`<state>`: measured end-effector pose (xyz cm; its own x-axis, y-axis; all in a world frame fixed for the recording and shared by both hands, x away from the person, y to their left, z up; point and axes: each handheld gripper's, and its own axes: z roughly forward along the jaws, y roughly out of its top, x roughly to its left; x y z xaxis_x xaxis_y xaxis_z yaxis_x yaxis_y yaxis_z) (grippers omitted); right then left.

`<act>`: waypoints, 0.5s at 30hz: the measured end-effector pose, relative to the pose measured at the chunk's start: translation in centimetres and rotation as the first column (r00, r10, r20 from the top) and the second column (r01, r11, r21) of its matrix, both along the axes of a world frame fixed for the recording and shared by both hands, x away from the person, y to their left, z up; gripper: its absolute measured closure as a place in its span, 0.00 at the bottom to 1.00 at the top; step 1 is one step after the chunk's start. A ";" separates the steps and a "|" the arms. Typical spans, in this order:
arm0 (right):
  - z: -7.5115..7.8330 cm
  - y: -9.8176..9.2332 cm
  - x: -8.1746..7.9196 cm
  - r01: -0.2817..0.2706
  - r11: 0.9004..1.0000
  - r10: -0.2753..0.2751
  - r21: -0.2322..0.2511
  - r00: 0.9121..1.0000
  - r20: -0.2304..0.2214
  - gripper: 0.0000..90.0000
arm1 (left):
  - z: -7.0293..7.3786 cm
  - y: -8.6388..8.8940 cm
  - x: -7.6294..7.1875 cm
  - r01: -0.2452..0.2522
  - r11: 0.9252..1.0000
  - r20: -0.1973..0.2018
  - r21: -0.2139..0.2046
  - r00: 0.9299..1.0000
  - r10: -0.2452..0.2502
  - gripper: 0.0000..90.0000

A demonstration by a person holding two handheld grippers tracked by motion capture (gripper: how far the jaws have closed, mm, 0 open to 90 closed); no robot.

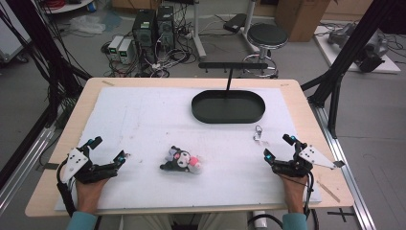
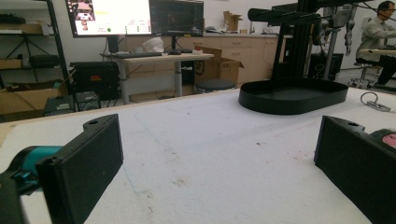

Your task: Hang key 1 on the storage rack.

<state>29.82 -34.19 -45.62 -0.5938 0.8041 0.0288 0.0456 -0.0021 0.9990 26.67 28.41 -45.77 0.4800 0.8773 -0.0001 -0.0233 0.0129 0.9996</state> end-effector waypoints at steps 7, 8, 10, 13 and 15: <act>0.0 -0.1 0.0 -0.002 1.000 0.002 0.018 1.000 -0.012 0.02 | 0.0 0.0 0.0 -0.002 1.000 0.002 -0.001 1.000 0.002 0.02; 0.0 -0.1 0.0 -0.004 1.000 0.004 0.017 1.000 -0.013 0.02 | 0.0 0.0 0.0 -0.002 1.000 0.002 -0.001 1.000 0.002 0.02; 0.0 -0.1 0.1 -0.003 1.000 0.003 0.017 1.000 -0.014 0.02 | 0.0 0.0 0.0 -0.002 1.000 0.001 0.000 1.000 0.002 0.02; 0.4 -0.1 0.1 -0.013 1.000 0.014 0.018 1.000 -0.027 0.02 | 0.0 0.0 0.0 -0.002 1.000 0.001 0.000 1.000 0.002 0.02; 1.1 0.0 0.1 -0.021 1.000 0.021 0.019 1.000 -0.014 0.01 | 0.0 0.0 0.0 -0.002 1.000 0.001 0.000 1.000 0.002 0.02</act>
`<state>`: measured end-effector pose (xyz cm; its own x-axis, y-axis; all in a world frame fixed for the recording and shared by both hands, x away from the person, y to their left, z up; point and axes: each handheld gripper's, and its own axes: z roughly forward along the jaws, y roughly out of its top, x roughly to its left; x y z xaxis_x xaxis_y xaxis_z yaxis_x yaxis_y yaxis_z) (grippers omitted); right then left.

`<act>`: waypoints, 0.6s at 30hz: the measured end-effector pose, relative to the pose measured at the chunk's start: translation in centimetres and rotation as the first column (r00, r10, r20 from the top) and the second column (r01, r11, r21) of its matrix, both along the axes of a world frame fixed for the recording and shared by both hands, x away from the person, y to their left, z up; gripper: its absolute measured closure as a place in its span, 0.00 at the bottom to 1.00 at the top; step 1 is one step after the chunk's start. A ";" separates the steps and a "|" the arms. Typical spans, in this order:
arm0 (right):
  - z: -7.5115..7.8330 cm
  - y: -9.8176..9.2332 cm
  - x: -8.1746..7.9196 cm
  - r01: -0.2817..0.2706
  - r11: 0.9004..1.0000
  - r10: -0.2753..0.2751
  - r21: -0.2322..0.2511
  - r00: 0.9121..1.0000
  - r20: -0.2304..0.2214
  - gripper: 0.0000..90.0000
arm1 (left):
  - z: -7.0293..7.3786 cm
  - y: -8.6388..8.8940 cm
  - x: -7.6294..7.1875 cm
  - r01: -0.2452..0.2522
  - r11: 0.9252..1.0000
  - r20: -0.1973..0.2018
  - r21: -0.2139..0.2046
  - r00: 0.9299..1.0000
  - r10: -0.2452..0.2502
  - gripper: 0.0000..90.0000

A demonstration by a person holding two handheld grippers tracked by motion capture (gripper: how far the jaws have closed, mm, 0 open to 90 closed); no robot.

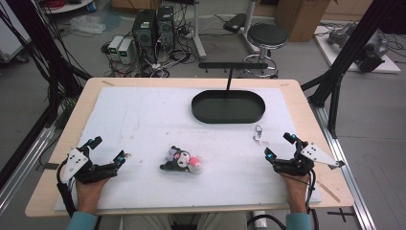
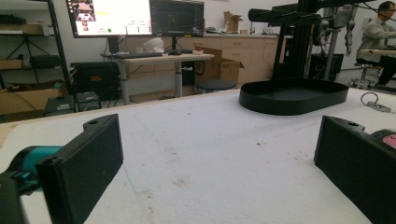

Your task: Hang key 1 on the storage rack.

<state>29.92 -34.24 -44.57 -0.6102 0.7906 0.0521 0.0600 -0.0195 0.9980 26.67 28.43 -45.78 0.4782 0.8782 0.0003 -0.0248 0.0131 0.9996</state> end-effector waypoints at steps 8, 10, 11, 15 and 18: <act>3.8 0.9 0.0 -0.072 0.997 0.073 -0.035 0.997 0.012 0.01 | 0.0 0.0 0.0 0.002 1.000 0.002 0.000 1.000 -0.002 0.02; 4.7 1.3 0.2 -0.093 0.994 0.094 -0.055 0.996 0.006 0.01 | 0.0 0.0 0.0 0.001 1.000 0.002 0.001 1.000 -0.001 0.02; 5.1 1.5 0.3 -0.102 0.993 0.102 -0.058 0.995 -0.002 0.01 | 0.0 0.0 0.0 0.002 1.000 0.002 0.001 1.000 -0.002 0.02; 6.4 2.6 0.7 -0.148 0.985 0.146 -0.088 0.989 -0.022 0.01 | 0.0 0.0 0.0 0.001 1.000 0.003 0.000 1.000 -0.001 0.02; 7.2 3.8 1.1 -0.198 0.974 0.195 -0.107 0.980 -0.039 0.01 | 0.0 0.0 0.0 0.001 1.000 0.002 0.000 1.000 -0.001 0.02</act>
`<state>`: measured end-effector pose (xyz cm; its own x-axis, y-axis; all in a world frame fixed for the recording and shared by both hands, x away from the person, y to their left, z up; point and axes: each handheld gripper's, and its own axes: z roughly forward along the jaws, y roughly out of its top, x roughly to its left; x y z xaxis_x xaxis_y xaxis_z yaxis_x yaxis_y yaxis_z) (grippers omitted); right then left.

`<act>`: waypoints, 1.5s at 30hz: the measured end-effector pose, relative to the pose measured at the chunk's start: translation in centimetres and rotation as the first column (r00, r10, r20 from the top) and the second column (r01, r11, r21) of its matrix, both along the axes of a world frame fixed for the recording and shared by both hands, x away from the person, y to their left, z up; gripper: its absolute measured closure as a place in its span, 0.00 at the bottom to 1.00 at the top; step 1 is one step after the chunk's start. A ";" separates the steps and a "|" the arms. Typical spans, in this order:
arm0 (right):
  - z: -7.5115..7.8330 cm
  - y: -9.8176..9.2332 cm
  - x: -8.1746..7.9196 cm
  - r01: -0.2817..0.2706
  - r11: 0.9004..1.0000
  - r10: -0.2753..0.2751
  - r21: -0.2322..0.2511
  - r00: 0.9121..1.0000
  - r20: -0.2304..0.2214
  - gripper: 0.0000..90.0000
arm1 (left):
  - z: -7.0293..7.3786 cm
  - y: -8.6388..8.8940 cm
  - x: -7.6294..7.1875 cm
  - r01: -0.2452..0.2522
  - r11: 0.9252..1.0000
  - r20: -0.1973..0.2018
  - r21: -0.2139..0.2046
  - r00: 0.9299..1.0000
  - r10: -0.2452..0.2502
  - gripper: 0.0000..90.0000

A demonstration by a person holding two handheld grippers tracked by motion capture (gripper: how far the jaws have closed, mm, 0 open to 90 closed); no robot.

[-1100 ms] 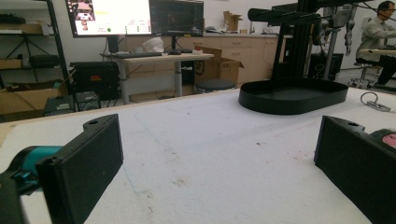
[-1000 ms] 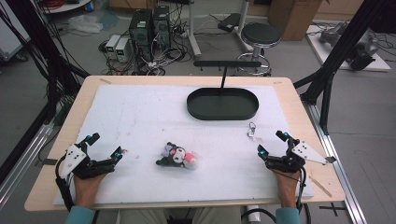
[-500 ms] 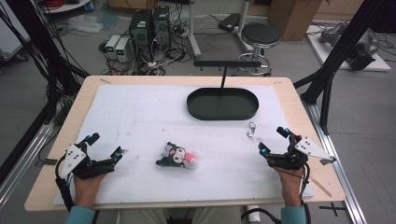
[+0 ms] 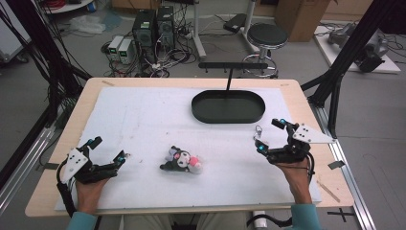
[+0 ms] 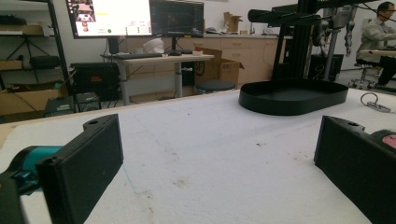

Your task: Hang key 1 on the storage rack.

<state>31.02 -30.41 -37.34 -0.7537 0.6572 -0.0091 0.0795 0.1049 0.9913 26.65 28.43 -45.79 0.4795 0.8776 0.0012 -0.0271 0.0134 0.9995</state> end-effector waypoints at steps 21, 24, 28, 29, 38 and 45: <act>2.6 8.0 1.8 -0.278 0.931 0.235 -0.237 0.952 -0.195 0.01 | 0.0 0.0 0.0 -0.001 1.000 0.000 -0.003 1.000 0.001 0.02; 2.6 9.2 2.2 -0.309 0.914 0.254 -0.264 0.941 -0.224 0.01 | 0.0 0.0 0.0 0.000 1.000 -0.001 -0.003 1.000 0.000 0.02; 2.7 10.7 2.8 -0.350 0.887 0.278 -0.303 0.926 -0.255 0.01 | 0.0 0.0 0.0 0.000 1.000 -0.001 -0.004 1.000 0.000 0.02; 2.7 10.7 2.8 -0.350 0.887 0.278 -0.303 0.926 -0.255 0.01 | 0.0 0.0 0.0 0.000 1.000 -0.001 -0.004 1.000 0.000 0.02; 2.0 13.5 3.6 -0.442 0.816 0.333 -0.372 0.886 -0.324 0.01 | 0.0 0.0 0.0 -0.001 1.000 0.000 -0.004 1.000 0.001 0.02; 1.2 15.5 3.7 -0.488 0.771 0.353 -0.410 0.862 -0.362 0.01 | 0.0 0.0 0.0 0.000 1.000 -0.001 -0.003 1.000 0.000 0.02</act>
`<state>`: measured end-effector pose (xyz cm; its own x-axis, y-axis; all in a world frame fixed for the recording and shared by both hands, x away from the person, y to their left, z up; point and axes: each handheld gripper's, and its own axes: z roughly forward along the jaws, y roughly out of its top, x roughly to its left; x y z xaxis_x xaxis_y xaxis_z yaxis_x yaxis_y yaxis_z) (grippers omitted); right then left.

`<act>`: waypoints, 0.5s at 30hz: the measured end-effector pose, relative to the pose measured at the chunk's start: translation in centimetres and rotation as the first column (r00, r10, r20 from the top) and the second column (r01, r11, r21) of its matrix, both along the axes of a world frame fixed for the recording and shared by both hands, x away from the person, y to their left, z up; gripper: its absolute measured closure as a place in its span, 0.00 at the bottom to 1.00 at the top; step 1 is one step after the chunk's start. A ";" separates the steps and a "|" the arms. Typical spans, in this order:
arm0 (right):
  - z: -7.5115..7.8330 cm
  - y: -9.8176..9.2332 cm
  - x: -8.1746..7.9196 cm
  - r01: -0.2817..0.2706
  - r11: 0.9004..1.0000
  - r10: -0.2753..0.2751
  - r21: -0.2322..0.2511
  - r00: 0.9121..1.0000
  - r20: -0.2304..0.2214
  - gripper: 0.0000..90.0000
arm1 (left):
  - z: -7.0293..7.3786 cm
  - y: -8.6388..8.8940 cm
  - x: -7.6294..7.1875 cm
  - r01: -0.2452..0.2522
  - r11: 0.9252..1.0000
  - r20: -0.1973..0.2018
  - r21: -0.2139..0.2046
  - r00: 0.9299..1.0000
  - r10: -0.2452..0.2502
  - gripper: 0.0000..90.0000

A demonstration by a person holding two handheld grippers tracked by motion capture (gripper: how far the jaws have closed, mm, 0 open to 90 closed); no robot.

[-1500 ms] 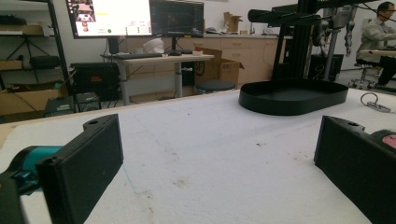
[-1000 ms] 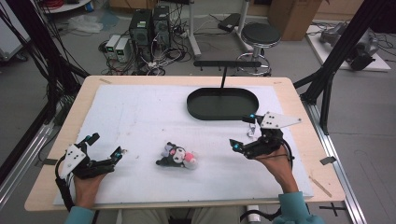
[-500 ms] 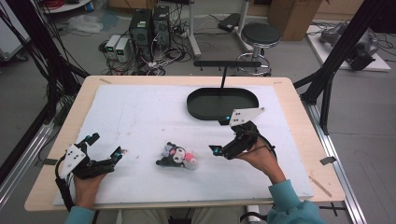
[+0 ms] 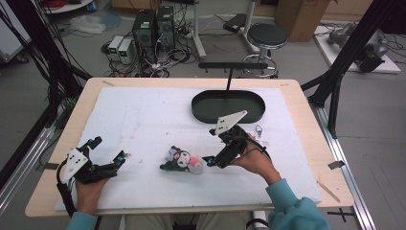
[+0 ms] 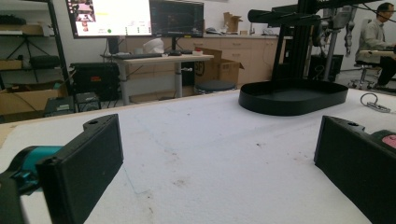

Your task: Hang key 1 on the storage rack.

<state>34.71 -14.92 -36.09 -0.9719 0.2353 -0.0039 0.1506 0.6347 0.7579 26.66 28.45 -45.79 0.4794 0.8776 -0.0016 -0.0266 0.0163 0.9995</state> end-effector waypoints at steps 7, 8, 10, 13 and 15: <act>-1.0 1.9 0.0 -0.036 0.996 0.035 -0.078 0.999 -0.013 0.01 | 0.0 0.0 0.0 0.000 1.000 0.000 -0.001 1.000 0.000 0.02; -1.2 2.1 0.0 -0.042 0.995 0.040 -0.088 0.999 -0.020 0.01 | 0.0 0.0 0.0 0.000 1.000 0.000 -0.001 1.000 0.000 0.02; -1.3 2.4 0.0 -0.049 0.994 0.047 -0.096 0.999 -0.026 0.01 | 0.0 0.0 0.0 0.000 1.000 0.000 -0.002 1.000 0.000 0.02; -1.7 3.0 0.1 -0.068 0.992 0.064 -0.110 0.997 -0.038 0.01 | 0.0 0.0 0.0 0.000 1.000 0.000 -0.002 1.000 0.000 0.02; -2.0 3.3 0.1 -0.073 0.990 0.066 -0.123 0.996 -0.053 0.01 | 0.0 0.0 0.0 0.000 1.000 0.000 -0.002 1.000 0.000 0.02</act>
<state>34.78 -11.58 -38.05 -0.9856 0.1678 0.0193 0.1379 0.7338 0.6652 26.66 28.44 -45.80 0.4797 0.8774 -0.0031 -0.0269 0.0182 0.9995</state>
